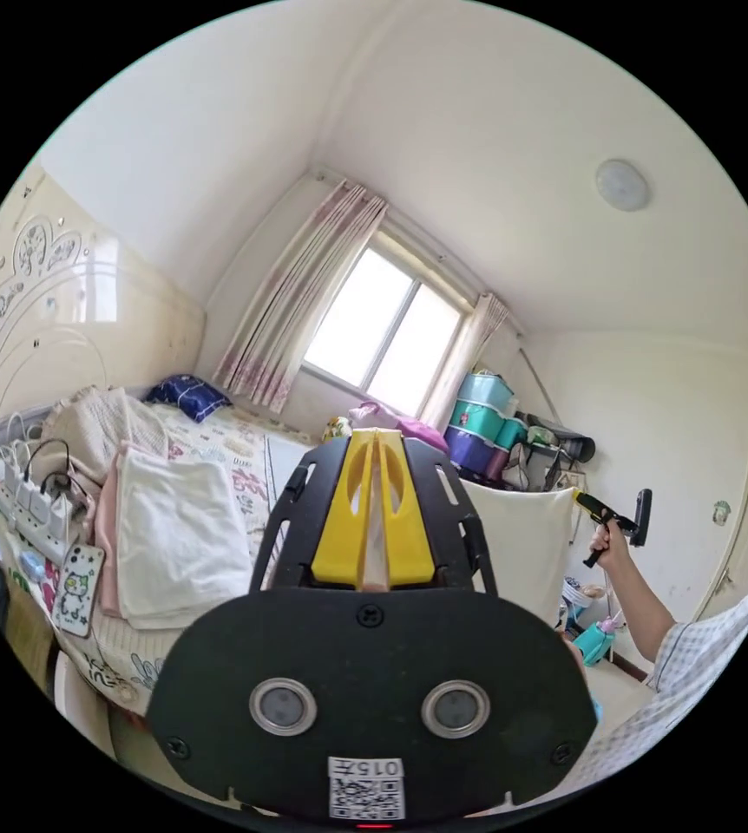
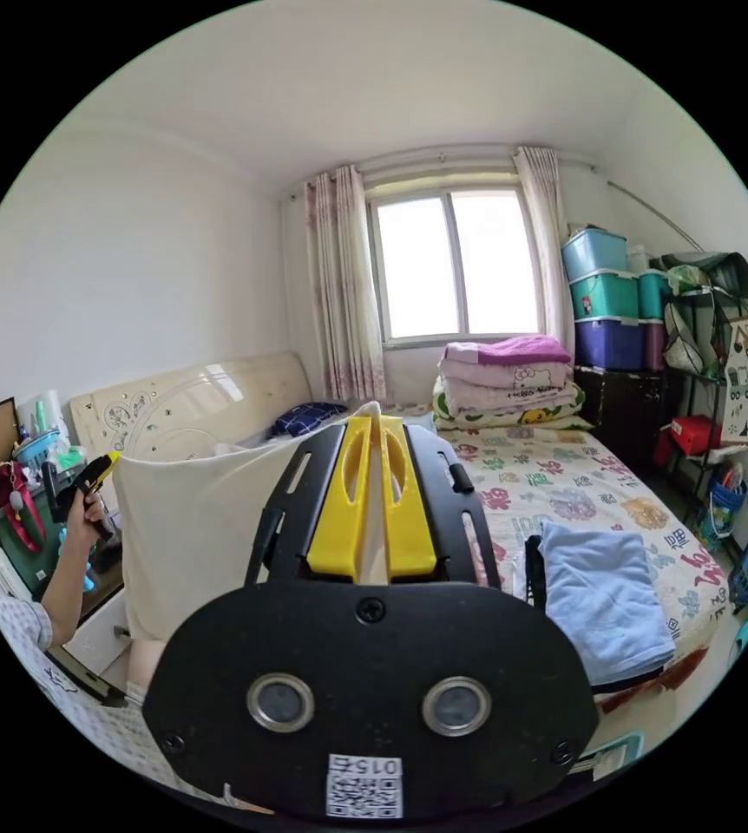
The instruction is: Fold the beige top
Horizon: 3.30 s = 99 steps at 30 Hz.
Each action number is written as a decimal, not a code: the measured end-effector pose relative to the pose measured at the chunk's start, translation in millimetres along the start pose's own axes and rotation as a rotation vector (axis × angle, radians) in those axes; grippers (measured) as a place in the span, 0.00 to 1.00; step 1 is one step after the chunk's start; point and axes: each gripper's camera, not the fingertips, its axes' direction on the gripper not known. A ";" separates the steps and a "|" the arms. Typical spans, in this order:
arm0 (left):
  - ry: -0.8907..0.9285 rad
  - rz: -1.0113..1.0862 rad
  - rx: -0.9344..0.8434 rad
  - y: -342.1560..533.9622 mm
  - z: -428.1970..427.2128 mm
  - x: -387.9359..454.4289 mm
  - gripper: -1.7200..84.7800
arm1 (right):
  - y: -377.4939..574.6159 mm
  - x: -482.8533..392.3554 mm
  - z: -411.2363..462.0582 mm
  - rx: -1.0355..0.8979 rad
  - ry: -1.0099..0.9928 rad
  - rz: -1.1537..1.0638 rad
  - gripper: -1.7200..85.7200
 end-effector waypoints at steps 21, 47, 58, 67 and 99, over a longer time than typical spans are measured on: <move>-0.100 -0.492 -0.457 276.3 317.0 -37.1 0.01 | 341.1 -24.8 391.6 -0.763 0.593 -0.377 0.02; -0.195 -0.773 -0.384 345.2 331.5 -130.2 0.01 | 642.8 119.4 459.9 -1.189 0.898 -0.908 0.01; -0.189 -0.754 -0.396 359.5 332.3 -130.2 0.01 | 704.3 200.5 430.6 -1.168 0.898 -0.886 0.01; -0.175 -0.738 -0.405 368.3 330.1 -126.3 0.01 | 736.8 256.5 405.5 -1.150 0.881 -0.859 0.01; -0.110 -0.704 -0.430 371.8 307.2 -122.4 0.01 | 734.7 332.6 358.5 -1.110 0.813 -0.749 0.01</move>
